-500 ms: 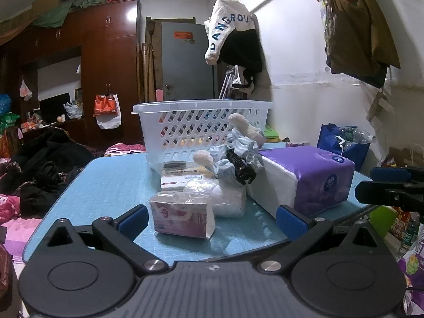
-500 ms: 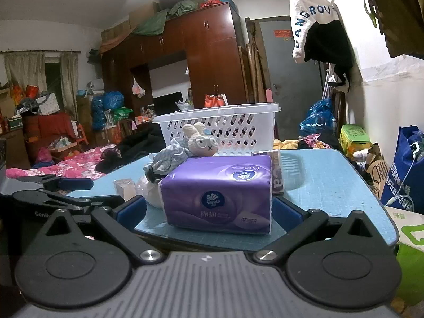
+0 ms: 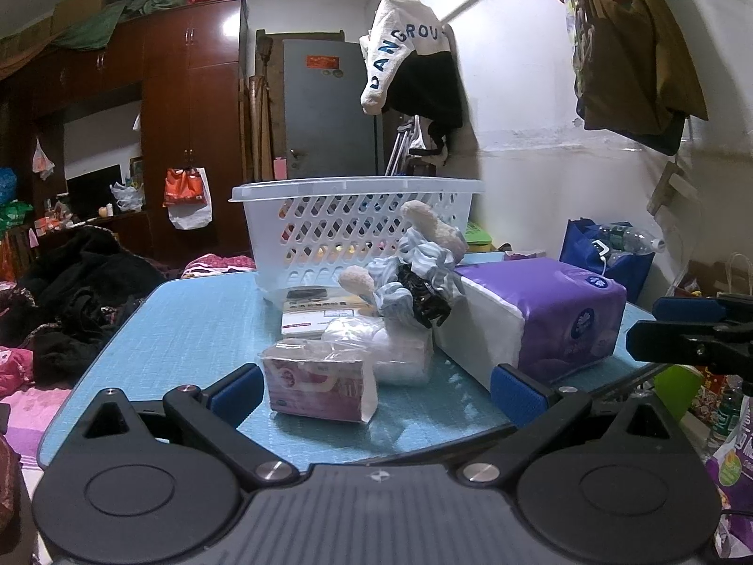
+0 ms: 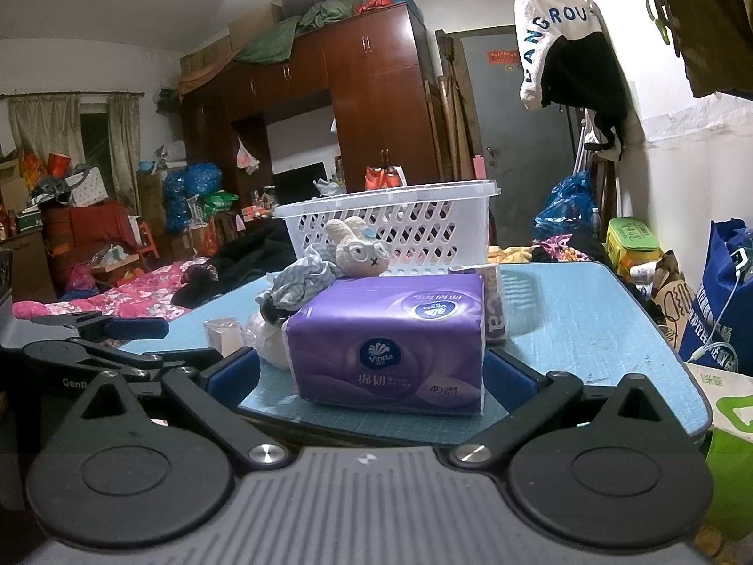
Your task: Organize objects
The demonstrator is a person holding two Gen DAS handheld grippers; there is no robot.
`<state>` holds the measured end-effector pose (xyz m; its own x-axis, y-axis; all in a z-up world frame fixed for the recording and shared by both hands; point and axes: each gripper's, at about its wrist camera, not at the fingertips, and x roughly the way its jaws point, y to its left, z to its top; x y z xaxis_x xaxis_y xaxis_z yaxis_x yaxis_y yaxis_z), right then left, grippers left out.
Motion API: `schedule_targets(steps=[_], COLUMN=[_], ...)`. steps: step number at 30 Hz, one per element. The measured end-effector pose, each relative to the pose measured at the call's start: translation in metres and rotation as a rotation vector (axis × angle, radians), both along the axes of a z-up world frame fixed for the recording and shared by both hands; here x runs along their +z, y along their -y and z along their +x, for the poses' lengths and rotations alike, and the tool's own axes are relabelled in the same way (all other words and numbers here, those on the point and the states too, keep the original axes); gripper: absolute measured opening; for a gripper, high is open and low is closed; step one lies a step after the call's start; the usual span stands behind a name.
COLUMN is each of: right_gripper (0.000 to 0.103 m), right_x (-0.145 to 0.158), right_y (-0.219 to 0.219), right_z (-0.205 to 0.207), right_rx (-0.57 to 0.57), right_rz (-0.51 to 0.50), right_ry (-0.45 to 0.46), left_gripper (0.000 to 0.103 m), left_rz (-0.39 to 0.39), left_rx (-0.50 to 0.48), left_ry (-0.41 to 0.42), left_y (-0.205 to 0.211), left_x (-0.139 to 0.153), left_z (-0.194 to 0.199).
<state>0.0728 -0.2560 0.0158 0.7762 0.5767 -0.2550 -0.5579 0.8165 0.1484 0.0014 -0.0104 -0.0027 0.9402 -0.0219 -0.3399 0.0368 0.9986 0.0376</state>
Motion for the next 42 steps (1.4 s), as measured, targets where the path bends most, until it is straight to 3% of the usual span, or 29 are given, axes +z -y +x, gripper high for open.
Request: schedule_targets(steps=[42], right_gripper=[0.103], right_x=[-0.0012], right_y=[0.0007], right_z=[-0.0012], right_rx=[0.011], right_rz=[0.010], right_ry=[-0.012], left_gripper=[0.103], left_rz=[0.002], left_rx=[-0.021], left_ry=[-0.004], left_y=[0.0005], left_x=[-0.0024], left_z=[-0.0002])
